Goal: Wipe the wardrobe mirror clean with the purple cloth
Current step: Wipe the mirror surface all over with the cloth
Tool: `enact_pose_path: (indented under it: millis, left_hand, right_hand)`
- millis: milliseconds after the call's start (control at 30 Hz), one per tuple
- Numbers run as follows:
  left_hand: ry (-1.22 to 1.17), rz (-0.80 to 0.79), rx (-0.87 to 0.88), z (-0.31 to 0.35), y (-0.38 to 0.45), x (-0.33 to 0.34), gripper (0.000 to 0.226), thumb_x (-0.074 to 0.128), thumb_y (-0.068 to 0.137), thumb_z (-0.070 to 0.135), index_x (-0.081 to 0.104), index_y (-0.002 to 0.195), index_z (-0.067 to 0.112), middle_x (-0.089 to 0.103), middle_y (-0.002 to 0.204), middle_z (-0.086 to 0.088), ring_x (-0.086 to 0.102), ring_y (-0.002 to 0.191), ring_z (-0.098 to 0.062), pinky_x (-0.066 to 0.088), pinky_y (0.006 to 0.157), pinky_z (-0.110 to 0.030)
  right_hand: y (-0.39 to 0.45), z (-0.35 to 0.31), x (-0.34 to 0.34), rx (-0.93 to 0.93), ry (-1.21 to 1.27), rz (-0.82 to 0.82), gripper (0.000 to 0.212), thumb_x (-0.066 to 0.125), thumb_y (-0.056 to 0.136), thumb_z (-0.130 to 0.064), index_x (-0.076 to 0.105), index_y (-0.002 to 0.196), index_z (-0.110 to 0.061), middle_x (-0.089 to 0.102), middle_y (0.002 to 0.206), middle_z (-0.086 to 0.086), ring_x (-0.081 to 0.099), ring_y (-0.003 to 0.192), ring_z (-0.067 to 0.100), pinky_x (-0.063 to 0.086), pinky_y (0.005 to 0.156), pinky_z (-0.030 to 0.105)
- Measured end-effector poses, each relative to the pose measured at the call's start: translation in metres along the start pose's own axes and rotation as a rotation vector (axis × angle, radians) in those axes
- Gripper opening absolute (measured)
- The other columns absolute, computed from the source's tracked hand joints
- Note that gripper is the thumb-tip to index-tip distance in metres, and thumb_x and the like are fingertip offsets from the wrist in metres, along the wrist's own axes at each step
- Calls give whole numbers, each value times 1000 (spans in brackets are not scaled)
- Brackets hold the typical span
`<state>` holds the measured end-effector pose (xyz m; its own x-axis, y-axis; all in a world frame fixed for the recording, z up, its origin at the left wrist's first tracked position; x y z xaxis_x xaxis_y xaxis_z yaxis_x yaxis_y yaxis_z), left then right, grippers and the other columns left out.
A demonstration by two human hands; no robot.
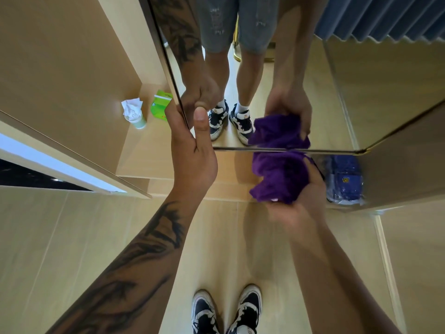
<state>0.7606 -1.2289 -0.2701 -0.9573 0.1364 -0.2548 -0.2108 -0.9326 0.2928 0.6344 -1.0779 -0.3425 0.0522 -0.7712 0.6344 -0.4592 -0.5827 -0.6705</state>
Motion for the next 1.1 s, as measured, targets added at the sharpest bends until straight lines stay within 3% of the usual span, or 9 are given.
enact_pose_path:
  millis: [167, 300, 400, 567, 633, 800, 900, 1033, 1100]
  left_hand:
    - [7, 1, -2, 1, -1, 0, 56, 34, 112, 37, 30, 151, -1, 60, 139, -6, 56, 129, -8, 44, 110, -26]
    - [-3, -1, -11, -1, -1, 0, 54, 34, 112, 37, 32, 147, -4, 59, 138, -12, 57, 128, -20, 45, 109, -36]
    - [-7, 3, -13, -3, -1, 1, 54, 34, 111, 38, 33, 146, -4, 60, 137, -11, 57, 127, -19, 45, 109, -36]
    - [-14, 10, -17, -4, -1, 1, 57, 34, 111, 38, 32, 147, -6, 59, 138, -16, 57, 127, -24, 46, 108, -39]
    - [-24, 15, -10, -4, -1, 1, 59, 34, 110, 40, 32, 148, -5, 59, 138, -15, 57, 128, -23, 46, 108, -36]
    - [-33, 39, 3, -4, -2, 2, 54, 35, 111, 40, 29, 154, 8, 57, 145, -1, 53, 133, -1, 40, 108, -16]
    - [-54, 38, 13, -4, -2, 4, 49, 35, 110, 40, 30, 153, 17, 57, 145, -1, 53, 133, -2, 40, 107, -14]
    - [-55, 53, 2, -6, -3, 5, 53, 36, 111, 37, 33, 150, 2, 60, 136, -3, 57, 124, 1, 41, 103, -14]
    - [-43, 60, 4, -6, -2, 5, 53, 36, 111, 37, 34, 149, 0, 62, 131, -2, 57, 118, 6, 43, 103, -16]
  right_hand:
    - [11, 2, 22, -108, 59, 3, 28, 48, 98, -18, 72, 83, -17, 70, 90, 4, 69, 76, 25, 54, 73, 32]
    - [17, 25, 32, -41, 123, 14, 34, 48, 107, -15, 64, 137, -13, 69, 132, 7, 68, 105, 23, 56, 93, 34]
    - [19, 27, 27, -13, 204, 27, 42, 56, 104, -17, 60, 146, -16, 64, 143, 6, 62, 127, 23, 53, 100, 32]
    - [13, 11, -3, -36, 119, 49, 14, 61, 99, -20, 75, 100, -18, 75, 92, 2, 71, 82, 22, 59, 77, 36]
    - [13, 2, -8, -127, 87, 52, 12, 59, 99, -17, 69, 106, -18, 72, 91, 1, 68, 85, 21, 57, 81, 32]
    - [16, 6, 24, -189, -18, -63, 39, 43, 99, 8, 78, 112, -5, 77, 109, 16, 72, 74, 22, 52, 45, 23]
    - [17, 14, 23, -205, -75, 12, 49, 46, 98, 12, 52, 145, -1, 66, 127, 21, 66, 82, 27, 56, 58, 29]
    - [10, 16, 19, -201, -172, 42, 44, 54, 94, 15, 60, 132, -5, 74, 102, 13, 69, 73, 25, 59, 60, 32]
    - [7, 10, 10, -219, -140, 90, 47, 55, 94, 15, 60, 136, -4, 74, 112, 15, 73, 85, 27, 63, 75, 39]
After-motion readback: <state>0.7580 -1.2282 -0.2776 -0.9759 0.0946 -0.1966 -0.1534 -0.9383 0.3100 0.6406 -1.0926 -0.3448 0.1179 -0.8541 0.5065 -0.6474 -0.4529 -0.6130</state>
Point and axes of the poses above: each hand's wrist, its own y-axis towards the middle knuckle, its own x-axis out of the palm, z = x × y, the point moved 4 cm from there along y, towards the middle knuckle
